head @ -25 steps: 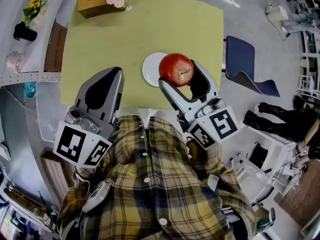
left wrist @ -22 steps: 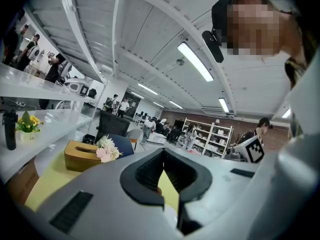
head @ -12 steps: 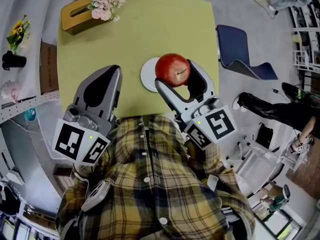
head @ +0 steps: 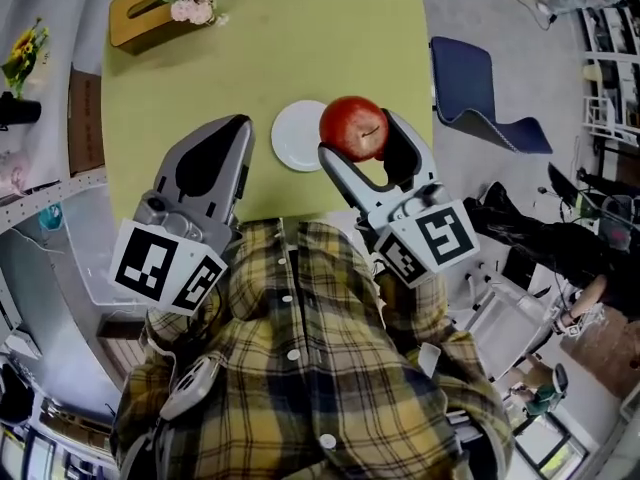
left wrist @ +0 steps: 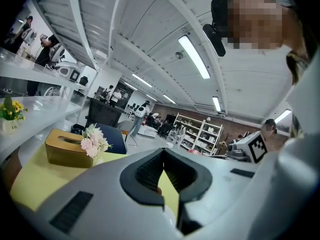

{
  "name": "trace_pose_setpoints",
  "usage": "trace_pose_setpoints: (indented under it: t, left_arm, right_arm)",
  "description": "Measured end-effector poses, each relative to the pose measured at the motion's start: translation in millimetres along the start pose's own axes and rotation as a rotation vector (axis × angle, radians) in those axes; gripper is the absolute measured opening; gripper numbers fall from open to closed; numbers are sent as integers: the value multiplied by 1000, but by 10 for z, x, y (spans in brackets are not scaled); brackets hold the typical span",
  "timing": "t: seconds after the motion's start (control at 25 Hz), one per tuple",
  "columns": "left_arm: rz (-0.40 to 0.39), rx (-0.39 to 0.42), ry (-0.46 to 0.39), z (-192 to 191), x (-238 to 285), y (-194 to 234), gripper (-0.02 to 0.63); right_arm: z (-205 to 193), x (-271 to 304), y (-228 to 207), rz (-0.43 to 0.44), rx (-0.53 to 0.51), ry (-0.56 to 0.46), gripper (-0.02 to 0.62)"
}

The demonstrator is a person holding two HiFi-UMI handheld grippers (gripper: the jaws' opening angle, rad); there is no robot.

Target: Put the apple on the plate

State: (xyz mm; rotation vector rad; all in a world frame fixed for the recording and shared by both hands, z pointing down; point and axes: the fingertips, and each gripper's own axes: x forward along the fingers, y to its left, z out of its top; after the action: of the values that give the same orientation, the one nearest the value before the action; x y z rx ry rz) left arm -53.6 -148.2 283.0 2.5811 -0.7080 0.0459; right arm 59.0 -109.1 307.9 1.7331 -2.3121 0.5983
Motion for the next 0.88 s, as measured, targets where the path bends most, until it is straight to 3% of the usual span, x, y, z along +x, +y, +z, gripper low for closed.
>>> trace_pose_setpoints:
  t: [0.88]
  left_arm:
    - [91, -27, 99, -595, 351, 203, 8]
  right_arm:
    - [-357, 247, -110, 93, 31, 96, 364]
